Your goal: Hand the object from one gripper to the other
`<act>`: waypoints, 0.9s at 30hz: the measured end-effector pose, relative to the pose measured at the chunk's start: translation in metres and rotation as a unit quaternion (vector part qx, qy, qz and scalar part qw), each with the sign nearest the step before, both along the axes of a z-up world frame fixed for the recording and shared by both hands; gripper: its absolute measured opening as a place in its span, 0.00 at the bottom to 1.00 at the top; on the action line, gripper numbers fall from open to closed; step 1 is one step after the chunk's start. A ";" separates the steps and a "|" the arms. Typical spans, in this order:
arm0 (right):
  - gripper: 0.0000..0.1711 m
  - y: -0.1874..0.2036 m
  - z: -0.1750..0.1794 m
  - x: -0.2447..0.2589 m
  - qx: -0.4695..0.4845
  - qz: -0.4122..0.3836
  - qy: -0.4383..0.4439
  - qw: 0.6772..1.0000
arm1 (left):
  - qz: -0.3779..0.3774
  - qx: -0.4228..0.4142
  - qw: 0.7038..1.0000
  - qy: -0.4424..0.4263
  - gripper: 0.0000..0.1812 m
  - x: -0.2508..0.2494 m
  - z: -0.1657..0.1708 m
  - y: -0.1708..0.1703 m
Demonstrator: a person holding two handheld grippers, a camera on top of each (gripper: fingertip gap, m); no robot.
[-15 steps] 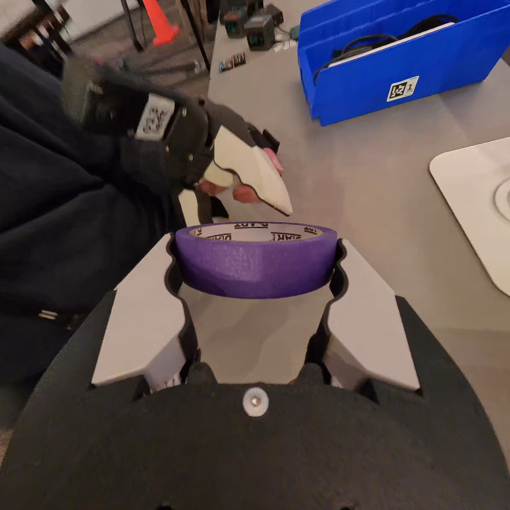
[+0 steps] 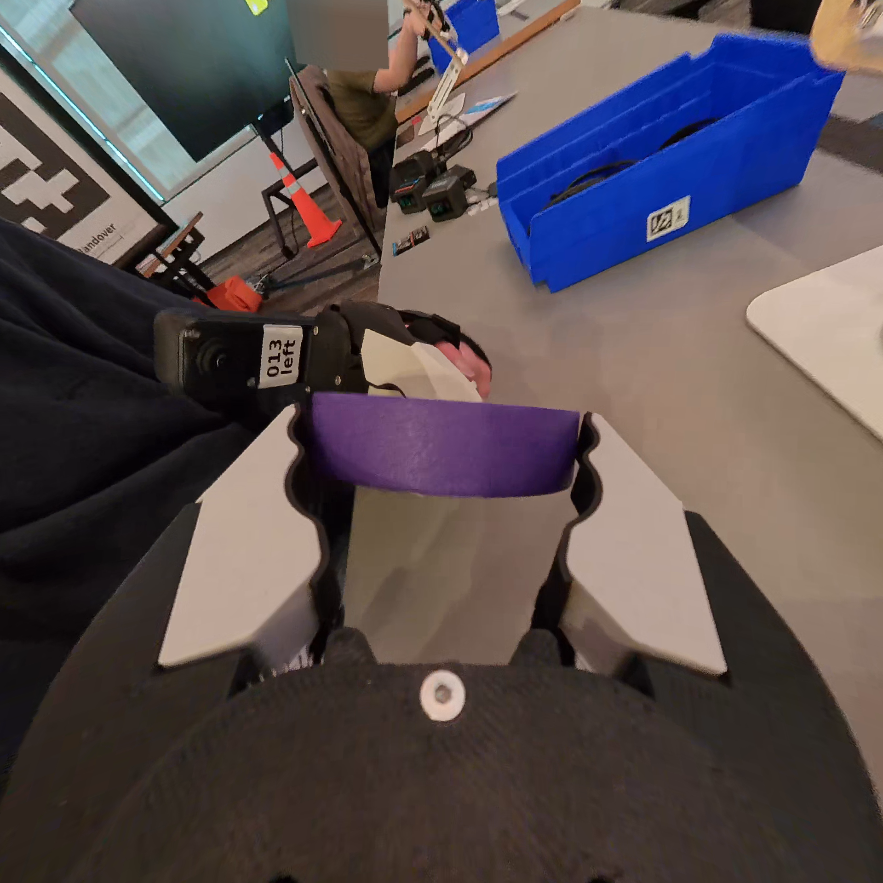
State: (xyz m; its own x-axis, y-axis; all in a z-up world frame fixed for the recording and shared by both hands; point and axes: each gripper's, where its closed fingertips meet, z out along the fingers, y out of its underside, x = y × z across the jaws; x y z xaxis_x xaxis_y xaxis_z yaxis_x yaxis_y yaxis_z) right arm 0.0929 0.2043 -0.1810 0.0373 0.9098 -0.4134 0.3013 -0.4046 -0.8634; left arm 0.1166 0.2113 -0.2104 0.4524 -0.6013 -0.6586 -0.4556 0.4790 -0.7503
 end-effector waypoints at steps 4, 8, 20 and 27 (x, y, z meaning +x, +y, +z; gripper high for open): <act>0.68 0.011 0.010 0.009 0.069 -0.029 0.005 0.997 | -0.036 -0.099 0.992 -0.065 0.15 -0.006 0.004 0.003; 0.68 0.018 0.014 0.021 0.216 -0.054 -0.031 0.974 | -0.104 -0.246 0.946 -0.182 0.15 -0.013 0.018 0.005; 0.46 0.015 -0.002 0.027 0.736 -0.011 -0.281 0.616 | -0.263 -0.525 0.704 -0.399 0.15 -0.020 0.049 0.008; 0.37 0.035 0.000 0.023 0.818 -0.058 -0.299 0.489 | -0.313 -0.595 0.583 -0.456 0.15 -0.005 0.063 -0.006</act>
